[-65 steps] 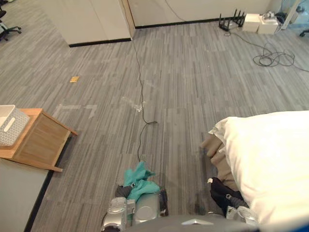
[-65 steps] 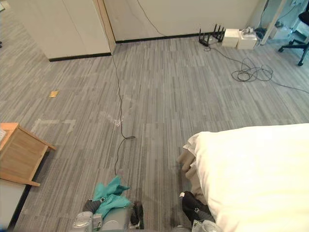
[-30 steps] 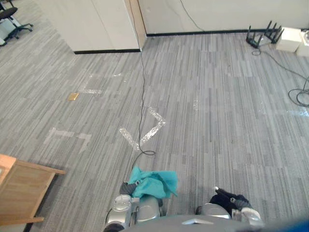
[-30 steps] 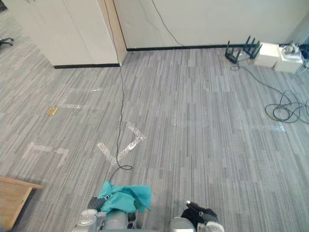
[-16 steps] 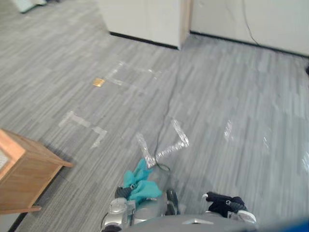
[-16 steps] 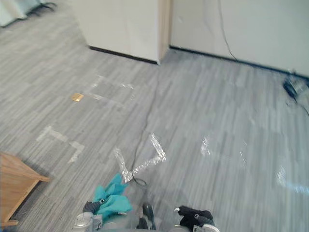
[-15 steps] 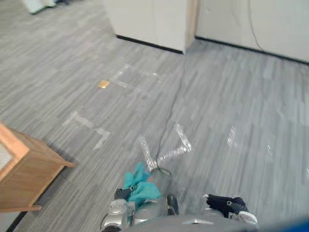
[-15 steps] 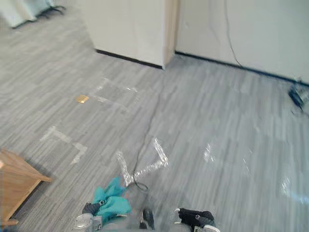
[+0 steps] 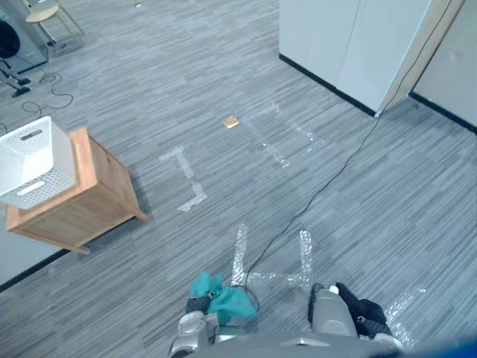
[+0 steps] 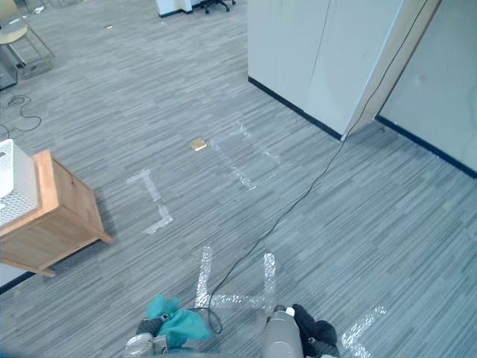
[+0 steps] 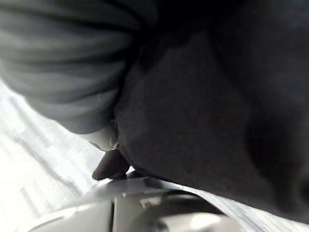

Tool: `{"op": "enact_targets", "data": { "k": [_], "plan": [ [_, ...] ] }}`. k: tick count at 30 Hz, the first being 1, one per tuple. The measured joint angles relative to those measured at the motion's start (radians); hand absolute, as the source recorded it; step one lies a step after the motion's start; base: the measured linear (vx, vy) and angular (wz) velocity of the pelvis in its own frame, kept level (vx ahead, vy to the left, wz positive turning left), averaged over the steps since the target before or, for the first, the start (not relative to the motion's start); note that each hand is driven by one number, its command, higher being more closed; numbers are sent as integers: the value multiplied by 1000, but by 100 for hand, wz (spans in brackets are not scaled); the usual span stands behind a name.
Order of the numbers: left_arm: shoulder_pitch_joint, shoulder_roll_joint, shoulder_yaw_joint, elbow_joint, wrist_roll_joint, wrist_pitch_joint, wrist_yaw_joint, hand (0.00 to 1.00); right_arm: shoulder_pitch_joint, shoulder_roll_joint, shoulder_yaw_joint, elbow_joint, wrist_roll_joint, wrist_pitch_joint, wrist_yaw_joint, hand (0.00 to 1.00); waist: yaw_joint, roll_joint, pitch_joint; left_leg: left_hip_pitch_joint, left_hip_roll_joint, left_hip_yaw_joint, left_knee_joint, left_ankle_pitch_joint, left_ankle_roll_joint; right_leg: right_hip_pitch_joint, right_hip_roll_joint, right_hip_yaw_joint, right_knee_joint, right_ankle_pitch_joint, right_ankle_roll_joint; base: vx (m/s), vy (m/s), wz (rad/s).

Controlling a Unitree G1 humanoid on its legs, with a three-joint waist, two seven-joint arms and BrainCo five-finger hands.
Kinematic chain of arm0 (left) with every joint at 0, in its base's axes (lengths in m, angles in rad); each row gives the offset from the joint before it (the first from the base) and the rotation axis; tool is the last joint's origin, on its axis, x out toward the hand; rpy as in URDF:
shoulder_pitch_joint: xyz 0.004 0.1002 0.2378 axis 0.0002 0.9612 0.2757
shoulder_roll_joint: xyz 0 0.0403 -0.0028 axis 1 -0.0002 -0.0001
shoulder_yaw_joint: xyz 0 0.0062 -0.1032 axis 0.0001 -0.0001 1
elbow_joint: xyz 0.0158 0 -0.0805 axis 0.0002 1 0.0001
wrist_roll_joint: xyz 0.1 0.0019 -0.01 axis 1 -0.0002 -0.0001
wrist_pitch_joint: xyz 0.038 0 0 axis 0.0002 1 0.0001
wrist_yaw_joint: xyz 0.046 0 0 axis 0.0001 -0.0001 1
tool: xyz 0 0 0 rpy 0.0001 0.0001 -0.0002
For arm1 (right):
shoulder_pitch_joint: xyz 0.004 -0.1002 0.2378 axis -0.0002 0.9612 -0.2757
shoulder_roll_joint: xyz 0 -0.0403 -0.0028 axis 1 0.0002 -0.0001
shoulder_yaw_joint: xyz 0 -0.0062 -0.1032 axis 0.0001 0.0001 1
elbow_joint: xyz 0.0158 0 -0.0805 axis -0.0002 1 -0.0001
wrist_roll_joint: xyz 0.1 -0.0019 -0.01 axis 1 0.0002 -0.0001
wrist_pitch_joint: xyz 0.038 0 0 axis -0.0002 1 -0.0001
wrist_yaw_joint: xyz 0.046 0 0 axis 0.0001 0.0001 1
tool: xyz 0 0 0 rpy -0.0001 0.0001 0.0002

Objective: Tidy the bed and pick cloth on bed and put in laundry

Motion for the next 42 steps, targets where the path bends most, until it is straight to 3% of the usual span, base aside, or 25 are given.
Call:
{"op": "enact_targets", "data": {
  "k": [1,2,4,7,11,12,14,15,16,18,20,22,23,24,26,27,28,30,33,36,37,38,40,41,42],
  "plan": [
    [0,0,6,0,1,0,-1,100,0,0,2,0,-1,0,0,100,-2,-3,1,-19,11,-2,52,-1,-1,17,5,-14,-4,-15,-2,356,-283,63],
    [0,-2,28,-9,1,0,-5,100,2,0,5,-1,-1,3,1,100,-6,3,1,-112,35,-6,253,1,-6,66,14,-56,-29,-32,-10,295,-232,72],
    [3,-2,62,-49,-12,2,-5,100,12,-12,31,-7,-2,4,-1,100,0,1,18,-306,95,-9,674,128,-30,176,40,-125,-80,-55,-41,316,-218,76],
    [12,-2,59,-89,-43,2,2,100,15,-30,72,-13,-2,4,-2,100,31,6,27,-422,139,128,923,139,-28,331,53,-146,-174,-82,-57,298,-73,14],
    [5,-1,53,-108,-50,-13,3,100,9,-30,75,-4,-3,6,0,100,51,-8,28,-532,120,320,772,74,-21,453,21,-167,-301,-48,-9,299,115,3],
    [2,1,50,-109,-50,-16,3,100,-2,-26,74,1,-3,10,1,100,52,-18,32,-546,90,402,629,52,4,480,-5,-171,-319,-47,3,-33,264,16],
    [-2,0,36,-105,-46,-17,3,100,-4,-22,62,-6,-7,11,2,100,50,-20,28,-533,25,530,289,149,84,522,-32,-187,-333,-51,47,60,311,35],
    [-4,8,19,-95,-51,-17,2,100,-14,-18,49,5,-24,15,2,100,51,-36,21,-502,-32,573,161,211,201,553,-53,-179,-337,-64,73,367,302,74],
    [-11,19,13,-90,-43,-17,2,100,-27,-1,44,10,-32,17,5,100,40,-68,12,-486,-87,566,96,225,215,555,-72,-166,-352,-36,62,416,276,75],
    [-14,17,20,-90,-46,-15,3,100,-57,27,42,-2,-40,15,7,100,58,-71,11,-489,-100,558,91,214,224,565,-45,-107,-439,24,47,280,137,42],
    [-16,18,18,-87,-46,-14,4,100,-80,41,42,-8,-41,15,14,100,76,-75,6,-458,-125,566,75,201,230,582,-51,-95,-453,107,68,237,82,16],
    [-6,24,10,-66,-45,-12,2,100,-84,45,44,-4,-42,8,26,100,78,-66,-15,-407,-159,551,21,179,211,580,-61,-53,-416,157,87,226,130,14],
    [5,25,4,-54,-44,-7,1,100,-83,39,41,21,-44,4,31,100,70,-54,-37,-350,-198,516,-58,159,190,550,-73,-27,-276,157,89,120,251,56],
    [9,35,-35,-29,-42,-3,1,100,-69,37,8,32,-28,4,38,100,56,-51,-48,-284,-231,474,-116,160,178,473,-99,4,-40,190,120,64,269,78],
    [9,70,-106,-13,-35,7,-1,100,-61,19,-1,27,-37,3,37,100,41,-59,-56,-199,-275,408,-161,150,172,352,-117,89,305,306,121,-41,226,109],
    [7,90,-131,3,-35,8,-1,100,-46,10,10,27,-40,3,38,100,40,-78,-62,-167,-290,373,-170,136,166,266,-127,109,479,303,128,113,145,106],
    [5,95,-138,8,-36,9,-1,100,-42,11,14,26,-40,3,38,100,39,-78,-62,-148,-293,350,-175,131,168,233,-130,100,529,299,123,292,89,98],
    [2,113,-152,11,-16,13,1,100,-44,7,16,23,-40,4,35,100,8,-78,-56,-81,-292,253,-194,113,162,120,-131,45,600,191,67,220,71,107],
    [-9,130,-184,18,-1,14,1,100,-35,12,15,33,-40,7,30,100,-8,-79,-24,7,-260,179,-187,100,136,63,-87,-2,439,14,78,93,-25,96],
    [-8,127,-186,19,4,14,1,100,-45,1,25,30,-40,6,28,100,-12,-59,-13,44,-195,134,-180,72,87,9,16,2,120,2,39,323,-106,51],
    [-8,128,-182,19,6,13,1,100,-46,1,30,27,-40,6,27,100,-12,-57,-4,58,-165,116,-180,55,60,-13,54,20,-84,64,26,368,-157,57],
    [-8,128,-178,19,6,13,1,100,-46,1,33,27,-40,6,26,100,-11,-59,-3,61,-161,110,-180,51,53,-19,57,27,-126,87,21,393,-195,56],
    [-4,121,-130,17,7,12,1,100,-47,10,56,23,-40,7,24,100,-10,-82,8,91,-147,79,-180,14,10,-47,55,96,-338,227,30,401,-265,52],
    [3,117,-112,18,13,12,1,100,-46,10,63,22,-40,7,24,100,-11,-84,11,105,-141,72,-173,-3,11,-51,49,100,-332,265,31,480,-291,68],
    [0,92,-82,18,37,11,0,100,-45,0,66,19,-40,7,26,100,-22,-60,22,125,-98,56,-142,-37,7,-53,75,86,-253,301,21,506,-265,68]
  ]
}}
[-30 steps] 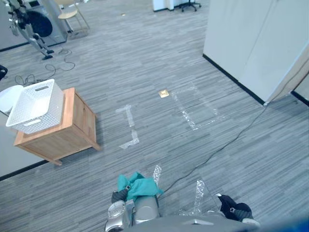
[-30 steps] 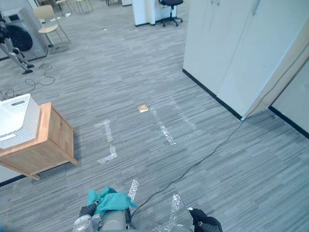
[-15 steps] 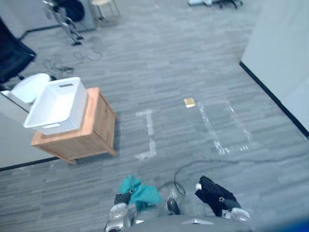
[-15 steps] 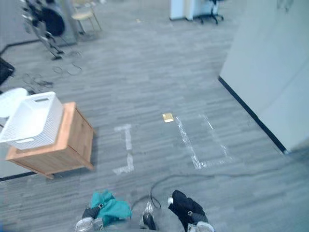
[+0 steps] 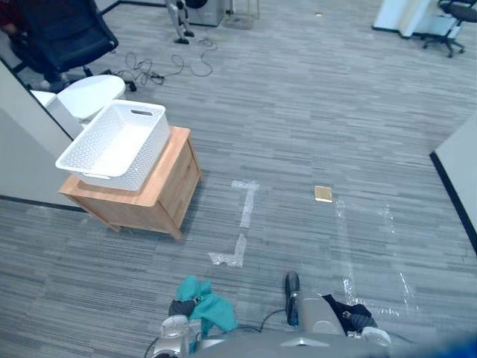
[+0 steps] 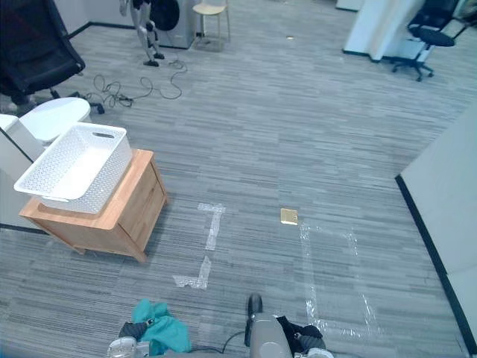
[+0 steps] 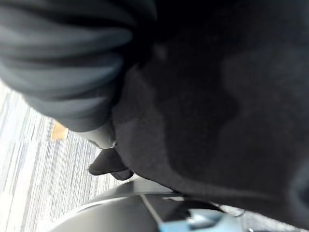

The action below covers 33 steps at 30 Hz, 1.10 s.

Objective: Tidy the bed and pick cloth on bed and put in laundry

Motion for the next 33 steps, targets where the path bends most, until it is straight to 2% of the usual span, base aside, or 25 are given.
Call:
{"op": "enact_targets", "data": {
  "k": [2,3,4,5,6,8,9,11,13,14,15,16,17,19,20,21,22,23,24,25,26,27,29,30,33],
  "plan": [
    [1,-27,39,-14,6,-8,-5,100,5,-5,4,-13,-1,0,0,100,2,13,5,-46,25,0,148,1,-2,2,4,-23,64,-20,-31,460,-272,54],
    [0,-40,67,-19,7,-12,-7,100,4,-17,12,-28,0,0,1,100,0,36,12,-113,55,6,319,9,-7,38,16,-53,66,-53,-53,398,-314,49],
    [2,-75,105,-48,5,-13,-8,100,8,-28,22,-53,-1,0,2,100,-9,58,22,-242,104,25,635,100,-22,99,40,-80,63,-97,-75,330,-272,41],
    [4,-77,114,-55,3,-12,-8,100,15,-31,26,-57,-1,0,2,100,-9,60,26,-267,119,30,702,141,-25,114,47,-83,60,-106,-79,282,-263,26],
    [11,-88,132,-77,0,-14,-8,100,21,-42,46,-71,-3,1,-1,100,-1,68,36,-350,182,51,916,250,-36,182,76,-87,47,-138,-106,208,-169,-3],
    [13,-79,119,-93,-2,-15,-9,100,31,-49,70,-65,-2,1,-6,100,16,67,40,-421,255,125,1086,244,-29,274,95,-83,20,-177,-125,375,-225,-23],
    [13,-72,106,-94,-2,-16,-8,100,31,-49,81,-66,-2,1,-6,100,17,62,38,-443,265,150,1096,235,-23,312,95,-77,-5,-185,-122,416,-192,-22],
    [12,-61,82,-98,-10,-29,-7,100,15,-49,83,-30,-2,0,-7,100,20,53,37,-507,252,217,993,173,-27,423,84,-67,-107,-182,-112,403,-81,-15],
    [8,-55,57,-98,-15,-29,-6,100,8,-51,78,7,-2,5,-6,100,29,50,37,-520,204,276,770,130,-38,479,59,-72,-144,-184,-102,170,-1,-9],
    [6,-47,28,-98,-15,-29,-7,100,7,-50,75,20,-2,10,-5,100,31,44,35,-518,156,315,563,129,-36,507,39,-82,-167,-196,-90,-98,77,13],
    [5,-42,4,-97,-15,-29,-7,100,8,-50,75,24,-2,10,-3,100,32,40,32,-506,115,400,337,160,-30,538,21,-99,-201,-201,-81,-82,105,24],
    [3,-40,-16,-96,-15,-29,-7,100,7,-49,74,25,-2,10,-2,100,32,39,31,-504,100,449,254,183,-23,554,16,-108,-220,-206,-73,8,163,44],
    [-2,-40,-42,-96,-15,-29,-7,100,8,-49,66,28,-3,10,1,100,30,40,29,-504,78,552,130,218,3,590,14,-137,-246,-221,-55,159,188,57],
    [-5,-43,-80,-96,-15,-29,-8,100,9,-47,61,31,-14,11,2,100,29,39,24,-509,59,675,79,245,65,626,16,-172,-225,-278,-21,434,237,65],
    [-6,-35,-90,-87,-13,-29,-9,100,19,-43,60,33,-34,11,5,100,32,27,13,-510,40,649,85,328,195,623,5,-179,-150,-326,1,583,265,75],
    [-7,-11,-102,-78,-13,-25,-8,100,12,-32,60,32,-39,10,7,100,24,1,-10,-499,-7,623,71,307,198,597,-32,-191,-56,-340,19,536,316,80],
    [1,-1,-116,-58,-14,-24,-11,100,14,-27,53,36,-40,9,13,100,21,-11,-29,-473,-35,601,34,304,190,533,-65,-184,110,-336,37,425,325,94],
    [1,2,-125,-52,-15,-25,-18,100,22,-20,39,40,-41,8,14,100,16,-17,-32,-438,-69,557,10,293,190,471,-96,-173,301,-292,88,378,391,128],
    [-3,20,-146,-48,-15,-24,-23,100,25,-1,35,41,-41,8,13,100,9,-45,-34,-400,-106,482,2,277,196,383,-123,-116,534,-175,154,321,378,157],
    [-6,31,-159,-46,-15,-23,-27,100,27,13,35,43,-41,8,15,100,8,-58,-29,-368,-125,435,5,259,193,332,-134,-83,676,-165,160,219,349,181],
    [-6,32,-166,-39,-15,-22,-27,100,37,9,35,43,-41,9,13,100,3,-56,-28,-333,-130,391,6,249,193,296,-147,-82,757,-178,150,330,257,195],
    [-7,31,-174,-29,-15,-21,-27,100,38,1,36,26,-41,3,13,100,-2,-37,-20,-280,-129,308,9,243,191,251,-173,-104,785,-212,107,350,153,172],
    [-8,35,-190,-25,-15,-21,-27,100,36,-2,36,17,-41,-9,12,100,-4,-29,-16,-235,-122,215,4,240,186,213,-177,-101,737,-266,89,428,-11,165],
    [-7,36,-209,-12,-15,-22,-26,100,36,-7,35,12,-40,-13,11,100,-19,-12,-14,-209,-105,138,-1,232,172,197,-160,-80,630,-299,79,451,-114,208],
    [-7,28,-207,-12,-15,-29,-26,100,38,-2,33,1,-40,-14,10,100,-13,-7,-16,-197,-75,7,-2,198,116,164,-71,136,259,-305,73,278,-167,166]
  ]
}}
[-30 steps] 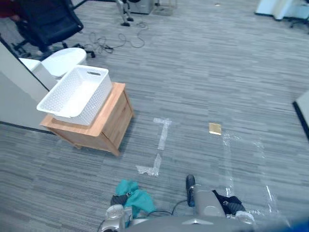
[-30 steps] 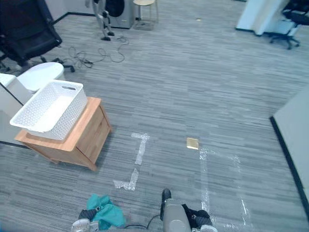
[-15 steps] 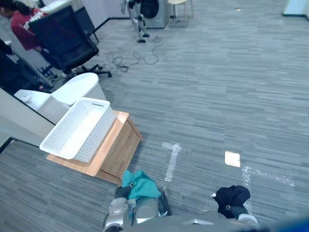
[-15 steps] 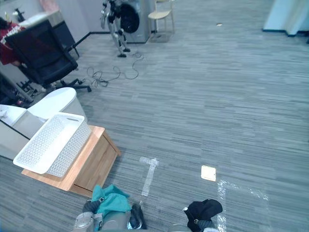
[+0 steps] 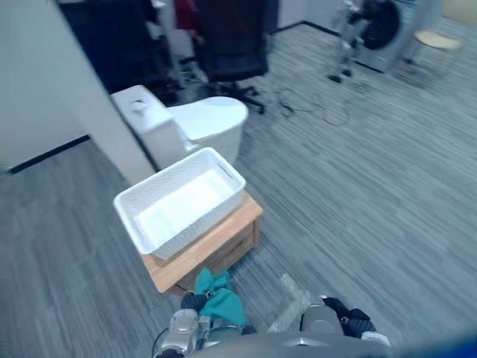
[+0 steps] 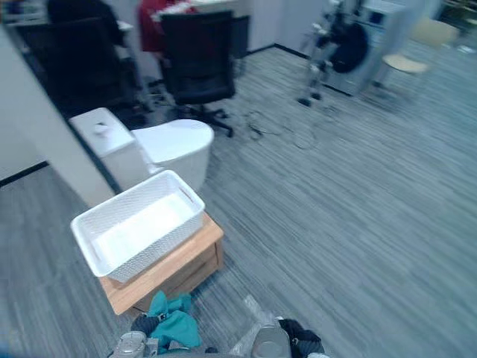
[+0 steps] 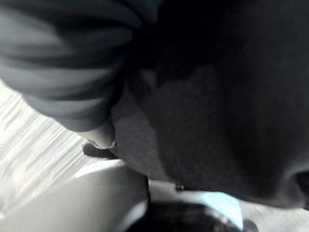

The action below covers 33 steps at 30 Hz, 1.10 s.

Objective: Tidy the bed and pick cloth on bed and put in laundry

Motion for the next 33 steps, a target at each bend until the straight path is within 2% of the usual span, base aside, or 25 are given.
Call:
{"op": "enact_targets", "data": {
  "k": [1,2,3,4,6,8,9,11,12,14,15,16,18,21,22,23,24,25,26,27,28,29,30,32,33],
  "plan": [
    [1,-2,9,-1,1,0,1,100,2,6,-2,-7,1,0,-1,100,1,-6,-3,-1,1,-23,-2,-8,-11,-3,9,49,-72,4,2,206,-272,158],
    [6,-5,40,-6,4,0,0,100,8,25,0,-11,1,0,-5,100,1,-32,-12,-4,-3,-36,1,-28,-34,0,7,113,-193,39,4,113,-335,153],
    [10,9,73,-17,13,0,0,100,19,48,6,-11,2,1,-7,100,9,-87,-25,-4,-20,-33,13,-58,-63,4,-24,121,-245,133,-1,110,-366,142],
    [3,0,93,-8,15,4,4,100,19,35,3,-11,3,3,-7,100,14,-65,-19,1,4,-30,28,-73,-75,17,-19,84,-216,112,-11,157,-340,124],
    [18,-52,113,-18,24,1,4,100,46,2,4,-52,5,3,-12,100,24,4,-37,-21,109,88,133,-109,-129,92,10,-31,-244,86,-52,266,-209,113],
    [27,-58,126,-42,42,1,0,100,53,-2,10,-55,7,4,-14,100,13,13,-29,-89,152,127,316,-128,-145,166,15,-110,-267,53,-60,123,-169,126],
    [28,-64,147,-52,43,1,-1,100,60,-3,13,-60,8,4,-15,100,15,15,-28,-147,195,191,465,-129,-147,214,22,-150,-287,42,-69,84,-176,110],
    [45,-74,154,-79,44,0,4,100,59,-8,16,-66,9,4,-15,100,29,22,-28,-185,273,310,583,-130,-144,254,30,-188,-305,40,-80,109,-83,45],
    [48,-73,155,-81,44,-4,4,100,59,-7,14,-68,9,3,-15,100,29,23,-29,-186,313,381,583,-134,-139,267,31,-195,-314,40,-81,119,-3,15],
    [47,-74,166,-73,44,-4,5,100,58,-4,0,-60,9,4,-13,100,25,24,-29,-169,341,438,479,-132,-131,274,22,-196,-326,43,-75,117,47,4],
    [47,-74,168,-70,44,-3,4,100,59,-4,-7,-53,9,4,-12,100,25,24,-30,-157,342,438,425,-125,-131,281,17,-197,-329,45,-71,145,139,0],
    [46,-71,182,-66,43,0,5,100,52,4,-45,-29,9,8,-9,100,26,30,-37,-123,300,434,324,-111,-148,285,-4,-187,-344,59,-43,141,187,3],
    [45,-58,185,-61,43,0,6,100,51,20,-60,-18,8,10,-4,100,19,-8,-42,-119,238,433,286,-90,-129,292,-48,-184,-387,79,-16,136,246,10],
    [28,-26,196,-44,43,0,5,100,53,38,-71,-6,8,12,-2,100,18,-46,-35,-157,192,415,360,-88,-139,333,-126,-213,-442,98,12,56,137,15],
    [26,-27,198,-34,40,-4,5,100,52,49,-77,-9,7,13,-2,100,12,-48,-37,-194,240,380,393,-130,-143,346,-145,-230,-450,101,16,-21,-63,22],
    [26,-30,194,-31,41,-7,5,100,52,38,-75,-8,6,12,-3,100,4,-36,-38,-205,275,362,390,-124,-152,346,-143,-233,-453,100,21,-24,-127,15],
    [31,-32,178,-31,41,-10,4,100,53,15,-69,1,3,12,-3,100,-2,-10,-46,-223,336,327,361,-108,-167,350,-146,-237,-464,89,51,-14,-38,2],
    [31,-32,176,-30,39,-13,4,100,46,7,-66,5,2,12,-4,100,-5,-1,-44,-226,355,320,359,-84,-223,355,-153,-236,-465,87,71,3,198,-3],
    [32,-11,177,-27,40,-14,2,100,30,13,-48,22,2,13,-3,100,-3,-28,-54,-230,289,330,369,-110,-220,354,-214,-224,-465,91,76,84,316,-1],
    [35,3,169,-26,40,-14,2,100,29,28,-35,33,2,10,-5,100,-5,-55,-64,-233,268,336,377,-118,-215,348,-236,-223,-467,115,81,88,339,-1],
    [35,17,168,-22,41,-13,2,100,27,32,-34,36,1,9,-7,100,-8,-65,-67,-240,263,334,387,-130,-214,343,-240,-223,-468,139,85,127,270,-5],
    [31,46,163,3,41,-13,4,100,13,34,-32,51,1,10,-6,100,-10,-64,-69,-242,259,342,383,-141,-214,315,-239,-214,-453,187,82,106,265,-26],
    [28,64,154,23,44,-7,5,100,1,34,-30,55,2,11,-6,100,-7,-66,-73,-215,259,365,338,-140,-214,259,-235,-195,-381,224,57,111,277,-46],
    [36,76,133,47,50,9,6,100,-18,27,3,46,1,8,-5,100,-3,-56,-73,-149,249,410,245,-106,-199,158,-237,-191,-225,281,-20,82,166,-45],
    [47,86,100,44,50,10,5,100,-21,15,13,32,1,1,-6,100,-16,-54,-73,-123,243,413,200,-86,-177,112,-244,-228,-128,267,-73,64,60,-8]
  ]
}}
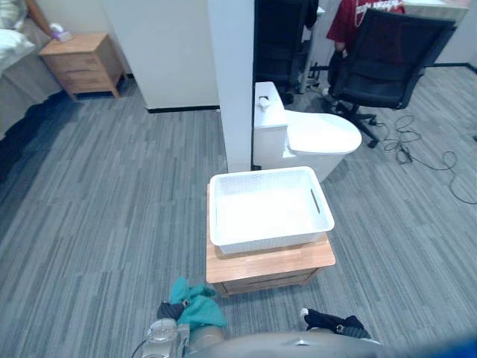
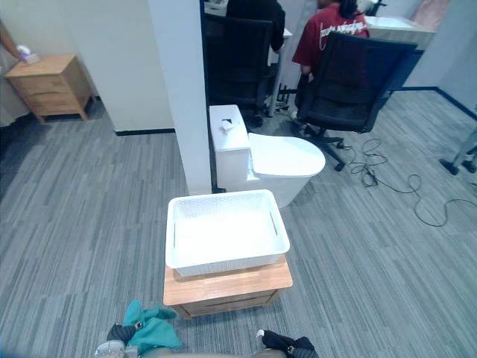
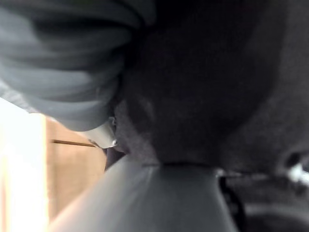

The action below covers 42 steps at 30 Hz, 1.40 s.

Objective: Tidy the bed and pick cloth on bed and put in laundry

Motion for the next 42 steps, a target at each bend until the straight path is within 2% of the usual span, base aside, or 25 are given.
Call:
{"op": "enact_targets", "data": {
  "k": [1,2,3,4,5,6,7,9,10,14,17,22,25,29,32,35,37,40,42],
  "plan": [
    [0,7,-19,0,0,1,0,100,-2,3,2,-4,0,-3,0,100,-7,-2,1,10,-7,-2,-21,9,7,-22,9,-12,50,-41,12,64,-69,22],
    [-2,9,-43,1,0,3,-1,100,-13,2,4,-3,0,-3,1,100,-14,5,6,25,-3,-15,-51,23,12,-50,82,6,93,-124,49,25,-231,33],
    [-3,0,-49,1,0,5,0,100,-15,-4,7,-3,0,-2,1,100,-12,23,17,45,15,-19,-78,34,10,-73,198,61,99,-188,31,-15,-338,37],
    [-2,-3,-48,2,0,7,-1,100,-18,-3,17,-8,1,-3,2,100,-13,31,22,51,23,-30,-84,41,7,-85,287,103,74,-214,22,-62,-342,33],
    [-2,-3,-47,2,0,8,-1,100,-15,-2,28,-12,1,-5,3,100,-13,30,22,52,19,-42,-86,45,5,-84,328,122,24,-214,11,-24,-301,38],
    [-4,-4,-47,4,0,9,0,100,-10,-7,40,-11,-1,-7,4,100,-12,25,24,69,-9,-64,-104,50,-1,-49,331,108,-48,-238,-46,55,-214,31],
    [-11,-23,-47,7,0,10,0,100,-15,-30,42,-9,2,-10,6,100,-10,50,33,80,-8,-68,-131,67,-10,-22,340,103,-72,-236,-49,109,-141,30],
    [-11,-44,-46,7,3,4,1,100,-19,-51,40,-13,2,-14,6,100,-10,82,38,101,-19,-68,-192,115,-12,-22,340,98,-79,-236,-49,106,-61,17],
    [-6,-48,-45,7,8,3,1,100,-19,-56,38,-11,2,-13,6,100,-8,89,41,115,-22,-66,-225,144,-16,-19,344,99,-80,-236,-49,83,-66,4],
    [-3,-46,-29,7,9,3,-1,100,-12,-39,12,2,11,-12,4,100,-8,74,49,154,-14,-60,-267,176,-16,25,363,100,-128,-224,-59,31,-50,-5],
    [-1,-61,16,7,10,4,-3,100,-2,-26,-47,5,21,-11,1,100,-4,73,46,162,-16,-32,-275,184,-15,36,369,124,-182,-187,-59,-32,42,-23],
    [3,-79,106,7,8,20,-6,100,38,10,-177,0,129,3,-15,100,1,71,44,174,-13,43,-297,183,-15,69,379,178,-315,-106,-57,-85,54,-32],
    [6,-84,162,0,7,21,-7,100,70,30,-226,-45,159,10,-33,100,3,74,39,177,-10,77,-306,166,-25,75,383,188,-365,-78,-47,-117,34,-20],
    [26,-97,208,-6,5,21,1,100,104,52,-282,-106,154,27,-92,100,12,71,17,175,0,111,-289,123,-28,101,384,191,-428,-42,-40,-75,6,-23],
    [65,-106,207,-6,-1,20,-1,100,115,30,-281,-284,126,32,-101,100,5,85,12,175,-1,129,-289,119,-31,92,382,194,-424,-36,-37,4,2,-17],
    [97,-114,196,-1,-3,17,-1,100,112,-37,-217,-652,102,34,-112,100,1,106,-6,150,-3,126,-290,118,-35,52,383,203,-401,-38,-35,48,1,-8],
    [106,-114,169,-1,-1,18,0,100,56,-138,-114,-962,29,18,-103,100,-9,109,-12,138,-4,113,-290,137,-29,30,385,202,-382,-41,-40,91,-7,5],
    [104,-101,134,-3,4,19,0,100,-35,-182,-73,-1066,-43,-25,-80,100,-7,100,-28,139,-4,84,-292,143,-32,39,389,178,-381,-42,-40,93,-3,26],
    [103,-81,106,-4,10,18,0,100,-123,-184,-3,-1077,-76,-60,-84,100,0,78,-33,139,-2,68,-293,149,-36,47,390,171,-386,-42,-40,69,-6,13]
  ]
}}
